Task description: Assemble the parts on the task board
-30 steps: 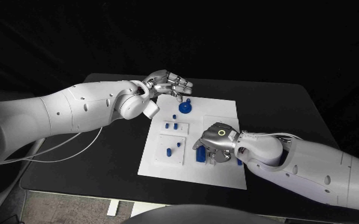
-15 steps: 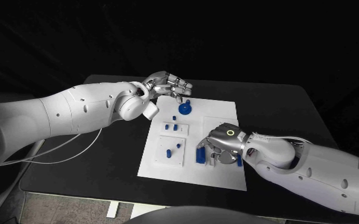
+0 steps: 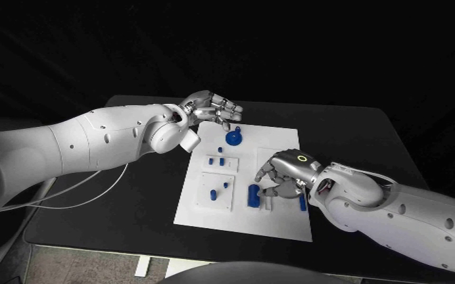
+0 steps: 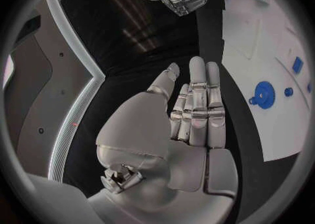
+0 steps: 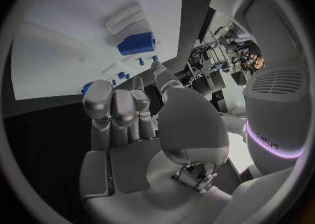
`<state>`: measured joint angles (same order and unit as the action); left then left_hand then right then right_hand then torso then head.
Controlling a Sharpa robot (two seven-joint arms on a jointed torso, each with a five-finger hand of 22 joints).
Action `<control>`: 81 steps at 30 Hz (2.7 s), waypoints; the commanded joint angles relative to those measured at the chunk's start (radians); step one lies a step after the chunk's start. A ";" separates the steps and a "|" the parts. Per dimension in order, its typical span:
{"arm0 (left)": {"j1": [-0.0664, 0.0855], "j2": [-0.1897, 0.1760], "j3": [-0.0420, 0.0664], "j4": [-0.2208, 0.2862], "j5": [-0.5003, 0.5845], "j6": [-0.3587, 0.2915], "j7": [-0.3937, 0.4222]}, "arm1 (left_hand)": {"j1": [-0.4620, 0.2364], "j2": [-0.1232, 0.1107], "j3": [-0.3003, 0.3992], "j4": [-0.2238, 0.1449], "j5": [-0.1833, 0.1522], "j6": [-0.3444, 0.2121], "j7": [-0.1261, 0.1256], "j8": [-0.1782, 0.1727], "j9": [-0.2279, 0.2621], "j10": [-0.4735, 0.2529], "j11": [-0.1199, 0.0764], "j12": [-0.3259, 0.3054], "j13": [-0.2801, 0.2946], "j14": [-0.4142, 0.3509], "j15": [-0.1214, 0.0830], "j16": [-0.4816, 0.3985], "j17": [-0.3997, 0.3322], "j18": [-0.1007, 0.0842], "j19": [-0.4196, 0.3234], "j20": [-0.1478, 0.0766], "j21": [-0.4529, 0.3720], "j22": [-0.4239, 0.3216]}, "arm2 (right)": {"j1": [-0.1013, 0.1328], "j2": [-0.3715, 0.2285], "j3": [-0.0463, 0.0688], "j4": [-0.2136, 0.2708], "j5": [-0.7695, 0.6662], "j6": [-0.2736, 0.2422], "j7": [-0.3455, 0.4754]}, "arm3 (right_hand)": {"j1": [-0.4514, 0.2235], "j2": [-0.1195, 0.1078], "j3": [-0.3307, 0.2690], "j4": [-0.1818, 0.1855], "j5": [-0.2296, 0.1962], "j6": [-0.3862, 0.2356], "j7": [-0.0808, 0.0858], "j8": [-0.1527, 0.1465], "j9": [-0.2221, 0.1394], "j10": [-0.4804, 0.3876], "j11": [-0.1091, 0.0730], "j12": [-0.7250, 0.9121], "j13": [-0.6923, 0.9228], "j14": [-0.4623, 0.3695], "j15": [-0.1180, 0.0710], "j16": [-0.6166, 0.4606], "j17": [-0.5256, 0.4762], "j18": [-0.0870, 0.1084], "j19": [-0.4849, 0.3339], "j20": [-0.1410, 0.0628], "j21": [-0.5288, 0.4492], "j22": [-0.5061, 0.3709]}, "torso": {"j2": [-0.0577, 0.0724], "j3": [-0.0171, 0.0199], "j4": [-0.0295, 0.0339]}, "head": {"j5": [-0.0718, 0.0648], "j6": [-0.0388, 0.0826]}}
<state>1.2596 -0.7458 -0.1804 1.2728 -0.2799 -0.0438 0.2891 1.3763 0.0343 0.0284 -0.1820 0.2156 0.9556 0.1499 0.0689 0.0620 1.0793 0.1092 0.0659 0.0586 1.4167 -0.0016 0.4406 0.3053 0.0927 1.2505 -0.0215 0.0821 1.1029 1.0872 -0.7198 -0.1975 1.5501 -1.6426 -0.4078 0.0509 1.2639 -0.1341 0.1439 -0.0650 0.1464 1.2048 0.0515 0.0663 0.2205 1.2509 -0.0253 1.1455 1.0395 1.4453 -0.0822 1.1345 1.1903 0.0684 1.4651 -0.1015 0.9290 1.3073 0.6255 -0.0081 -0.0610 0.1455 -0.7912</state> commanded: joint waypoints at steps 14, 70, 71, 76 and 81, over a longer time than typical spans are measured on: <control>0.001 0.006 0.001 0.002 0.007 0.011 0.010 | 0.005 0.003 -0.006 -0.003 -0.004 -0.003 -0.004 -0.003 0.001 0.002 0.000 -0.003 -0.001 -0.006 0.000 0.006 -0.002 -0.001 0.001 0.002 -0.001 0.002 | -0.029 0.040 0.001 0.002 0.002 0.026 -0.181 | 0.027 -0.021 -0.078 0.081 0.003 0.035 -0.054 0.004 0.641 0.012 -0.040 -0.023 0.016 0.007 -0.028 -0.019 0.010 -0.019 0.040 -0.031 -0.008 0.111 | 0.000 -0.0011 0.0011 | -0.004 -0.001; 0.001 0.001 0.001 0.004 0.007 0.008 0.010 | 0.004 0.003 -0.006 -0.003 -0.005 -0.004 -0.003 -0.003 0.001 0.002 0.000 -0.003 -0.001 -0.007 0.001 0.006 -0.002 0.000 0.001 0.002 -0.002 0.004 | -0.063 -0.003 0.026 0.005 0.215 -0.126 -0.177 | 0.010 -0.031 -0.031 0.092 0.015 -0.001 -0.053 -0.003 0.738 0.031 -0.040 -0.028 0.034 0.018 -0.034 -0.027 0.017 -0.021 0.051 -0.039 -0.015 0.112 | -0.001 0.0001 -0.0014 | -0.016 0.007; 0.001 0.001 0.001 0.002 0.007 0.007 0.011 | 0.004 0.003 -0.006 -0.003 -0.005 -0.004 -0.003 -0.003 0.001 0.002 0.000 -0.003 -0.001 -0.007 0.001 0.006 -0.002 0.000 0.001 0.002 -0.002 0.004 | -0.063 -0.021 0.042 0.011 0.292 -0.118 -0.150 | 0.013 -0.020 -0.047 0.098 0.023 -0.004 -0.040 0.001 0.610 0.029 -0.035 -0.027 0.036 0.017 -0.027 -0.029 0.017 -0.017 0.049 -0.031 -0.015 0.112 | -0.001 0.0002 -0.0016 | -0.017 0.008; 0.001 0.002 0.001 -0.002 0.007 0.005 0.013 | 0.003 0.004 -0.006 -0.003 -0.004 0.002 -0.003 -0.002 0.001 0.003 0.000 -0.003 -0.001 -0.006 0.000 0.006 -0.001 0.000 0.001 0.002 -0.002 0.004 | -0.057 -0.081 0.083 0.028 0.461 -0.041 -0.108 | 0.018 0.009 -0.008 0.068 0.005 -0.035 -0.021 -0.003 0.402 0.022 -0.020 -0.030 0.032 0.012 -0.018 -0.036 0.013 -0.011 0.045 -0.021 -0.021 0.111 | -0.003 -0.0007 -0.0036 | -0.024 0.013; 0.001 0.004 0.001 -0.008 0.007 0.003 0.015 | 0.003 0.004 -0.006 -0.003 -0.004 0.002 -0.003 -0.002 0.001 0.003 0.000 -0.003 -0.001 -0.006 0.000 0.006 -0.001 0.000 0.001 0.002 -0.002 0.004 | -0.042 -0.148 0.103 0.032 0.553 0.119 -0.137 | -0.017 0.068 0.115 0.048 -0.056 -0.064 -0.003 -0.005 0.196 0.007 -0.010 -0.047 0.013 -0.002 -0.009 -0.065 -0.010 -0.005 0.033 -0.012 -0.078 0.098 | -0.005 -0.0020 -0.0058 | -0.033 0.018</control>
<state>1.2596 -0.7441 -0.1805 1.2646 -0.2799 -0.0439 0.2907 1.3762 0.0343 0.0256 -0.1848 0.2155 0.9556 0.1500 0.0689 0.0620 1.0793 0.1092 0.0659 0.0585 1.4167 -0.0016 0.4406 0.3049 0.0927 1.2506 -0.0215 0.0821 1.1061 1.0445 -0.8617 -0.0947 1.5797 -1.2257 -0.4235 -0.1032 1.2500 -0.0731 0.2476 -0.0180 0.1022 1.1475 0.0464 0.0659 0.4286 1.2594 -0.0370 1.1013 1.0544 1.4460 -0.0935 1.0721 1.1819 0.0525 1.4667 -0.1175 0.8559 1.3075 0.6225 -0.0088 -0.0649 0.1173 -0.7750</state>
